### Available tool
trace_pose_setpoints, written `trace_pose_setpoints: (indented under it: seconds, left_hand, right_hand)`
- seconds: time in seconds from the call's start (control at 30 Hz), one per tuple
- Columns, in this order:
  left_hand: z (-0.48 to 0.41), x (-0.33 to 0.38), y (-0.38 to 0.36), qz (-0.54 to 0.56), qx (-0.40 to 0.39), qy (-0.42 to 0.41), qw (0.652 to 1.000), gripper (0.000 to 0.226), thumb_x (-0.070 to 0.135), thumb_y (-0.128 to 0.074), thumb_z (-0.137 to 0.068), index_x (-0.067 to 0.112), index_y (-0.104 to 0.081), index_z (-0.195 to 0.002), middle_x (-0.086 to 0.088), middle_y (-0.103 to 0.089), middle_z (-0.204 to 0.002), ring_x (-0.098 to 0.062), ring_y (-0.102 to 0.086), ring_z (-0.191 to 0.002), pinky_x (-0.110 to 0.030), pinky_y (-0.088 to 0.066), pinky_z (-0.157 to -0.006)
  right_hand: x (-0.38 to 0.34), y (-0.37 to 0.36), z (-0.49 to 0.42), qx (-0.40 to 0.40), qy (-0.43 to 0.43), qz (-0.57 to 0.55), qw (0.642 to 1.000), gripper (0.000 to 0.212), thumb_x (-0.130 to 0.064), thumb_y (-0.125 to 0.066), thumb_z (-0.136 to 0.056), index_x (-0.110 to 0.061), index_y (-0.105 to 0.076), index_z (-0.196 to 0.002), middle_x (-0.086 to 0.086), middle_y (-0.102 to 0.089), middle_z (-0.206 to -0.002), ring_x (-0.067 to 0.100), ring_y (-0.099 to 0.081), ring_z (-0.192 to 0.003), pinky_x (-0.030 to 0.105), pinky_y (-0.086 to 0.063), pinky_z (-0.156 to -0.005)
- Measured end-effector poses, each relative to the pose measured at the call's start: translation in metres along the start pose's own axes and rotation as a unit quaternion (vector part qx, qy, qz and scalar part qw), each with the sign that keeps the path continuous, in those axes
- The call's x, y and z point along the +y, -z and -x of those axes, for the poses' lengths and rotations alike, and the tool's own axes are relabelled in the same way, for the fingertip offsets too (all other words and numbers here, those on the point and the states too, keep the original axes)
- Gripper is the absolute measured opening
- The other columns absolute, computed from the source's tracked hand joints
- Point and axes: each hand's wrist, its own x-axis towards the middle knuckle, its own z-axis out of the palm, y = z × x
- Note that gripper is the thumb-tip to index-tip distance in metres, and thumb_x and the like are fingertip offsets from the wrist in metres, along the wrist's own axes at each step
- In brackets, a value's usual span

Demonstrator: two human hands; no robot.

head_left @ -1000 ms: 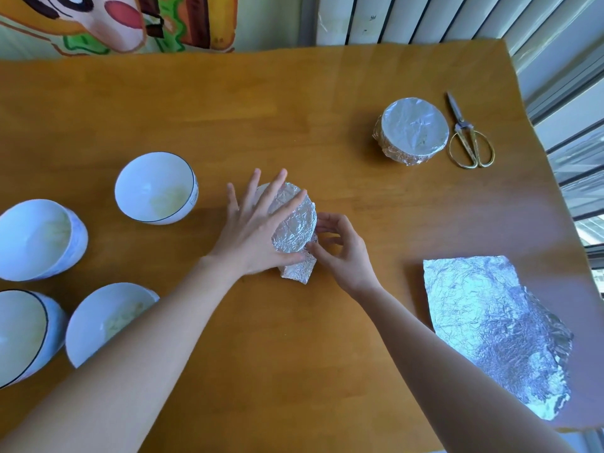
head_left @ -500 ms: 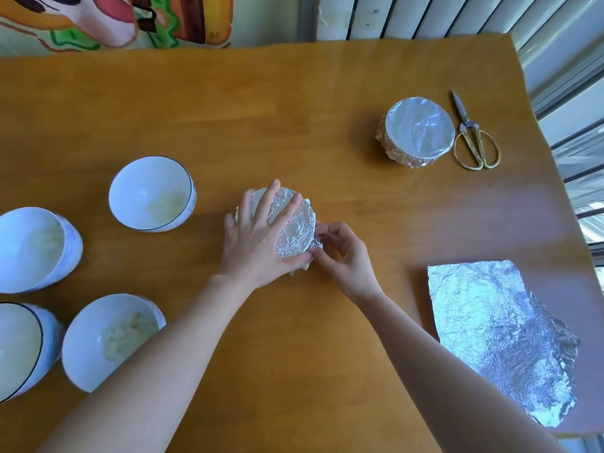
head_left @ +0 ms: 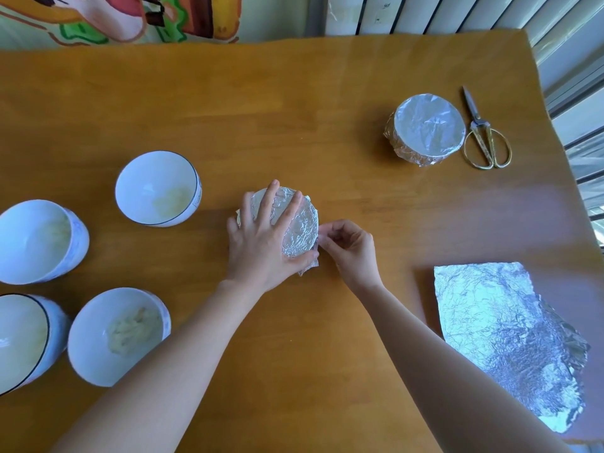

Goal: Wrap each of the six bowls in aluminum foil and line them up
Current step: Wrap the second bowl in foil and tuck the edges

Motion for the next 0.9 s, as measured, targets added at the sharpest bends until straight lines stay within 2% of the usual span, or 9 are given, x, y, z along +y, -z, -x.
trace_pose_setpoints:
  seconds: [0.1, 0.27, 0.33, 0.43, 0.53, 0.6, 0.67, 0.8, 0.9]
  left_hand:
    - [0.001, 0.001, 0.000, -0.001, -0.004, 0.008, 1.000, 0.098, 0.086, -0.030, -0.070, 0.039, -0.019, -0.155, -0.002, -0.014, -0.164, -0.039, -0.027, -0.139, -0.051, -0.039, -0.092]
    - [0.003, 0.004, 0.000, 0.008, -0.026, 0.028, 0.999, 0.098, 0.088, -0.028, -0.072, 0.039, -0.015, -0.156, -0.003, -0.012, -0.165, -0.041, -0.023, -0.141, -0.054, -0.037, -0.096]
    - [0.003, 0.007, 0.002, 0.016, -0.042, 0.035, 0.998, 0.093, 0.087, -0.024, -0.076, 0.040, -0.012, -0.156, -0.002, -0.007, -0.166, -0.041, -0.019, -0.142, -0.054, -0.034, -0.098]
    - [0.002, 0.008, 0.007, 0.069, -0.069, 0.061, 0.993, 0.077, 0.074, -0.005, -0.085, 0.045, -0.006, -0.155, 0.003, 0.005, -0.166, -0.035, -0.006, -0.145, -0.054, -0.026, -0.104]
    - [0.004, 0.012, 0.013, 0.140, -0.065, 0.118, 0.981, 0.070, 0.061, 0.004, -0.087, 0.048, -0.008, -0.154, 0.008, 0.006, -0.165, -0.030, -0.003, -0.146, -0.055, -0.023, -0.110]
    - [0.007, 0.018, 0.015, 0.172, -0.059, 0.160, 0.970, 0.065, 0.053, 0.001, -0.090, 0.048, -0.009, -0.154, 0.009, 0.006, -0.165, -0.028, -0.003, -0.145, -0.056, -0.022, -0.111]
    - [0.011, 0.025, 0.016, 0.198, -0.057, 0.201, 0.958, 0.064, 0.049, -0.003, -0.091, 0.047, -0.010, -0.155, 0.010, 0.005, -0.165, -0.026, -0.003, -0.144, -0.057, -0.021, -0.112]
    - [0.019, 0.027, 0.017, 0.194, -0.060, 0.249, 0.947, 0.066, 0.054, -0.003, -0.089, 0.047, -0.013, -0.155, 0.006, -0.002, -0.163, -0.027, -0.011, -0.139, -0.050, -0.020, -0.108]
    - [0.025, 0.020, 0.011, 0.133, -0.029, 0.228, 0.964, 0.069, 0.064, -0.013, -0.090, 0.041, -0.023, -0.154, -0.002, -0.015, -0.159, -0.033, -0.018, -0.137, -0.052, -0.019, -0.108]
  right_hand:
    - [-0.003, 0.001, -0.002, -0.001, -0.019, 0.006, 1.000, 0.008, -0.006, -0.075, -0.084, -0.011, -0.075, -0.090, 0.010, -0.075, -0.087, 0.033, -0.069, -0.083, 0.039, -0.057, -0.079]
    - [-0.011, -0.008, 0.004, 0.047, -0.025, 0.035, 0.998, 0.011, -0.003, -0.072, -0.083, -0.014, -0.074, -0.083, 0.005, -0.072, -0.085, 0.001, -0.060, -0.064, 0.016, -0.047, -0.064]
    - [-0.010, -0.017, 0.009, 0.089, -0.021, 0.046, 0.995, 0.012, -0.004, -0.070, -0.083, -0.015, -0.074, -0.082, 0.000, -0.069, -0.077, 0.001, -0.055, -0.058, 0.017, -0.045, -0.060]
    - [-0.010, -0.024, 0.013, 0.107, -0.017, 0.021, 0.994, 0.016, -0.003, -0.066, -0.084, -0.016, -0.076, -0.085, 0.001, -0.072, -0.081, 0.011, -0.064, -0.066, 0.027, -0.051, -0.066]
    - [-0.009, -0.022, 0.019, 0.046, -0.001, 0.010, 0.999, 0.029, -0.009, -0.055, -0.088, -0.022, -0.076, -0.102, -0.001, -0.071, -0.099, 0.018, -0.070, -0.091, 0.036, -0.056, -0.082]
    - [-0.009, -0.019, 0.025, -0.006, 0.013, 0.015, 1.000, 0.041, -0.013, -0.050, -0.085, -0.016, -0.069, -0.122, -0.001, -0.068, -0.107, 0.014, -0.067, -0.100, 0.032, -0.054, -0.086]
    - [-0.009, -0.014, 0.029, -0.036, 0.030, -0.001, 0.999, 0.049, -0.010, -0.054, -0.081, -0.012, -0.058, -0.130, -0.001, -0.068, -0.113, 0.010, -0.065, -0.105, 0.026, -0.051, -0.086]
    - [-0.009, -0.006, 0.029, -0.076, 0.032, -0.024, 0.996, 0.036, -0.004, -0.066, -0.082, -0.009, -0.053, -0.114, 0.002, -0.067, -0.120, 0.011, -0.065, -0.109, 0.021, -0.049, -0.085]
    - [-0.006, -0.002, 0.023, -0.095, 0.033, -0.028, 0.994, 0.021, 0.003, -0.067, -0.085, -0.005, -0.059, -0.102, 0.005, -0.069, -0.121, 0.015, -0.067, -0.107, 0.024, -0.050, -0.090]
